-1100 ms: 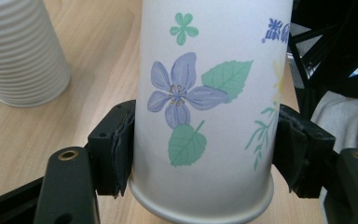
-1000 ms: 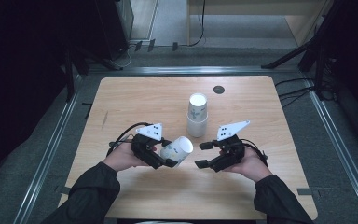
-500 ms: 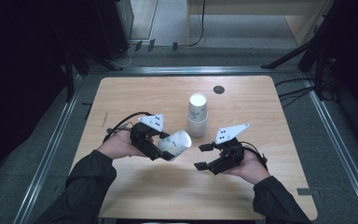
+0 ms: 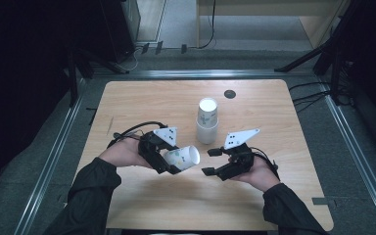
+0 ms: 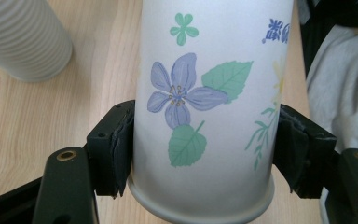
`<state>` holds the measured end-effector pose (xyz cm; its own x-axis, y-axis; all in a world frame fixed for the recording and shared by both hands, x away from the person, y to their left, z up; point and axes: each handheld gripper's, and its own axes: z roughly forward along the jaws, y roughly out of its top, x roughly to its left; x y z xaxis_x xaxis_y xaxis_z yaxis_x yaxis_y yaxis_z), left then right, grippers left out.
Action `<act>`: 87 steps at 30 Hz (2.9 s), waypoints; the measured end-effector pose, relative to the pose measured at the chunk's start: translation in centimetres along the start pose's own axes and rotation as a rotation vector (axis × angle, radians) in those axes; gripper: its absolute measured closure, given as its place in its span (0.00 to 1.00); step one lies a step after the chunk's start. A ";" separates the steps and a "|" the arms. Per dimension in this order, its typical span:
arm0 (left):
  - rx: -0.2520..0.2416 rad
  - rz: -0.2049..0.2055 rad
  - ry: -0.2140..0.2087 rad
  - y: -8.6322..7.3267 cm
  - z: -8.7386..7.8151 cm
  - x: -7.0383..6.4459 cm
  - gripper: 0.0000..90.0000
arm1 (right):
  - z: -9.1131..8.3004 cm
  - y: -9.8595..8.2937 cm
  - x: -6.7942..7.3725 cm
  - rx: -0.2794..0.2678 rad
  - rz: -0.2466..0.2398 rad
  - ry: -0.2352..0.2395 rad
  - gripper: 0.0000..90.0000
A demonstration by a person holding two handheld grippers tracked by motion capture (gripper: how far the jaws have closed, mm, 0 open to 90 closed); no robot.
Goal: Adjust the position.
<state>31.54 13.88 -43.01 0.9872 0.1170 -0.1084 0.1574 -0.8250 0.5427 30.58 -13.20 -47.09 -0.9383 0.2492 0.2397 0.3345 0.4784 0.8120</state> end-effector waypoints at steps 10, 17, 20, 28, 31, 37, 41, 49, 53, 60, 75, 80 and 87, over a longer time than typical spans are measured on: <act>0.065 0.028 0.004 0.6 1.1 -0.3 0.33 | 0.6 0.1 0.2 0.002 -0.025 0.020 0.29; 0.112 0.052 0.002 1.2 1.9 -0.6 0.33 | 0.9 0.4 0.5 -0.010 -0.040 0.033 0.27; 0.130 0.064 0.008 1.4 2.2 -0.8 0.33 | 1.2 0.4 0.7 -0.005 -0.050 0.044 0.26; 0.197 0.071 0.032 2.1 2.7 -1.1 0.33 | 2.0 0.5 0.9 0.015 -0.058 0.057 0.26; 0.205 0.065 0.032 2.3 2.7 -1.1 0.33 | 2.4 0.5 1.0 0.021 -0.062 0.065 0.26; 0.237 0.078 0.043 2.5 3.1 -1.3 0.33 | 3.2 0.7 1.3 0.026 -0.072 0.071 0.27; 0.236 0.099 0.041 2.6 3.3 -1.5 0.32 | 3.7 0.8 1.4 0.036 -0.082 0.074 0.27; 0.234 0.107 0.024 2.5 3.6 -1.5 0.32 | 3.9 0.8 1.6 0.045 -0.108 0.077 0.37; 0.224 0.107 0.020 2.5 3.6 -1.4 0.31 | 3.8 0.8 1.6 0.047 -0.113 0.071 0.38; 0.198 0.070 0.027 2.1 3.5 -1.0 0.14 | 3.6 0.8 1.5 0.056 -0.117 0.066 0.38; 0.091 -0.055 0.020 -0.8 1.6 0.1 0.15 | 0.1 0.6 0.4 -0.025 -0.096 0.021 0.38; 0.035 -0.076 0.021 -2.1 1.2 -0.2 0.15 | -0.9 0.5 0.0 -0.042 -0.086 0.004 0.38; -0.055 -0.140 0.002 -3.6 0.9 0.0 0.15 | -1.7 0.4 -0.2 -0.079 -0.077 0.005 0.38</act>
<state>30.98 16.33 -45.70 0.9554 0.2302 -0.1849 0.2951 -0.7690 0.5670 30.73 -14.44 -45.88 -0.9616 0.2096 0.1773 0.2533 0.4280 0.8676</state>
